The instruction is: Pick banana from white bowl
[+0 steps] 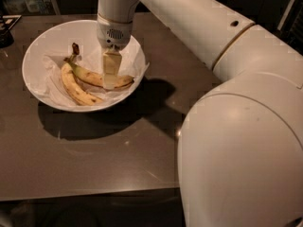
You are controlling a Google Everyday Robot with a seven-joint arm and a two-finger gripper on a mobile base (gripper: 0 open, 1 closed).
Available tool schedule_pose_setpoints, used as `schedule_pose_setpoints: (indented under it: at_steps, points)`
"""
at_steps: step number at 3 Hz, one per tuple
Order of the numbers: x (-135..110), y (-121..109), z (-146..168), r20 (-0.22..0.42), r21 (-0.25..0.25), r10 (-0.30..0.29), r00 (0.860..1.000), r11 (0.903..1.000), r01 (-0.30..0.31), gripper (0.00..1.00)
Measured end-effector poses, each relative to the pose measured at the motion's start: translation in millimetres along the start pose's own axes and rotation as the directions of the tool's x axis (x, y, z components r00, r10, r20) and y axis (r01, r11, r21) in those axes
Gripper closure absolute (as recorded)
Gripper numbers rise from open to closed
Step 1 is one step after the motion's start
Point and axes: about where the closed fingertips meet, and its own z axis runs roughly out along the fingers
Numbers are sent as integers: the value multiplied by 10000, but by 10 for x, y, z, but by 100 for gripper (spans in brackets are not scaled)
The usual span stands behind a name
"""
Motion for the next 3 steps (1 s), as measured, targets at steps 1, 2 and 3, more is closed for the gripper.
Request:
schedule_pose_setpoints:
  at_steps: [1,2,3]
  points:
    - [-36,-24,70,38,-234,34,10000,9997,-33,35]
    - [-38,-52,156,1,-446,132,9999,9989,-131,35]
    - [-28,-84,270,-172,-657,153,9997,9977,-164,33]
